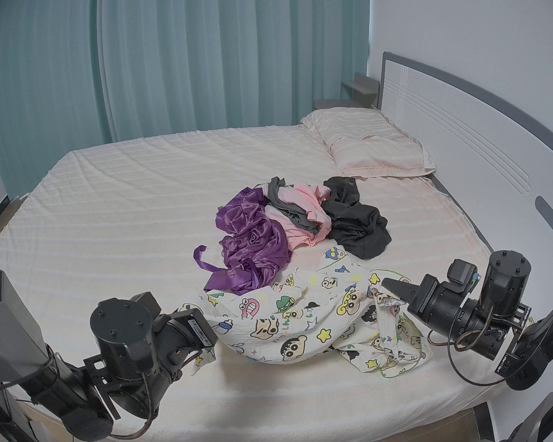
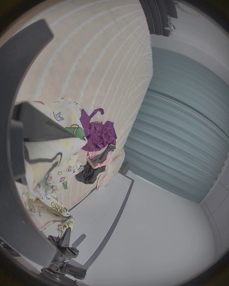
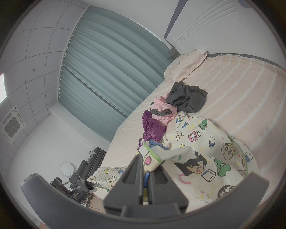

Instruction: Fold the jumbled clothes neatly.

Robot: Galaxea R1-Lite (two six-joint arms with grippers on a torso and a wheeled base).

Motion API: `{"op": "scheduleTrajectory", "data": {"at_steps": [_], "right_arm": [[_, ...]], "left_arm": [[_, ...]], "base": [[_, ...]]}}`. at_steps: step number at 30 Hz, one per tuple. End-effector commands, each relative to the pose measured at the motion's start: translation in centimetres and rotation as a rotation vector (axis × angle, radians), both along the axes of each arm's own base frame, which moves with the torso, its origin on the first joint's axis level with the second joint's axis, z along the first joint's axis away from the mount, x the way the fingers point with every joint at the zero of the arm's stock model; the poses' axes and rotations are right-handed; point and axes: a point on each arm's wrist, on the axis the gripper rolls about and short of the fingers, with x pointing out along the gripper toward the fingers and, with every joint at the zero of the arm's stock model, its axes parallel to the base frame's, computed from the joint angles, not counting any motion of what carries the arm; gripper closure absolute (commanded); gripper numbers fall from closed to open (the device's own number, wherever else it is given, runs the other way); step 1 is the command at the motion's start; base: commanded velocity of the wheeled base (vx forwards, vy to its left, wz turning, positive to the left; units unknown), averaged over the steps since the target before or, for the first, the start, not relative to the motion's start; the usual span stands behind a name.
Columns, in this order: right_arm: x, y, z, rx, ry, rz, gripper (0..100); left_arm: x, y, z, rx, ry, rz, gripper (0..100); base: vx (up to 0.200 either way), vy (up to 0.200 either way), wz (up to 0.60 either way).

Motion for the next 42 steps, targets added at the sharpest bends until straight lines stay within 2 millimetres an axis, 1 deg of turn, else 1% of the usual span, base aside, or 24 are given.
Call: {"op": "scheduleTrajectory", "data": {"at_steps": [1,2,9,13,17,19,29,32,42], "right_arm": [[-0.1,0.2,-0.4,-0.021,0.008,-0.007,100],[-0.1,0.2,-0.4,-0.021,0.006,-0.012,100],[-0.2,0.0,0.2,-0.014,-0.015,-0.044,100],[-0.6,-0.2,0.9,0.001,-0.042,-0.044,100],[-0.6,-0.2,1.0,0.002,-0.044,-0.045,100],[-0.6,-0.2,0.9,0.002,-0.043,-0.045,100],[-0.6,-0.2,1.0,0.002,-0.044,-0.045,100],[-0.6,-0.2,1.0,0.002,-0.044,-0.045,100],[-0.7,-0.3,1.3,0.008,-0.055,-0.051,100]], "left_arm": [[-0.2,-0.7,-1.1,0.003,0.038,-0.011,100],[-0.2,-0.8,-1.1,-0.004,0.037,-0.012,100],[-0.3,-0.8,-1.0,-0.011,0.035,-0.007,100],[-0.3,-0.8,-1.0,-0.014,0.035,-0.007,100],[-0.3,-0.8,-1.0,-0.014,0.035,-0.010,100],[-0.3,-0.8,-1.0,-0.013,0.036,-0.008,100],[-0.4,0.0,0.6,-0.060,-0.012,0.009,100],[-0.4,0.0,0.6,-0.060,-0.012,0.009,100],[-0.3,0.0,0.6,-0.062,-0.014,0.012,100]], "base": [[0.000,0.000,0.00],[0.000,0.000,0.00],[-0.200,0.000,0.00],[-0.200,0.000,0.00],[-0.200,0.000,0.00],[0.000,0.000,0.00],[0.000,0.000,0.00],[0.000,0.000,0.00],[0.000,0.200,0.00]]}}
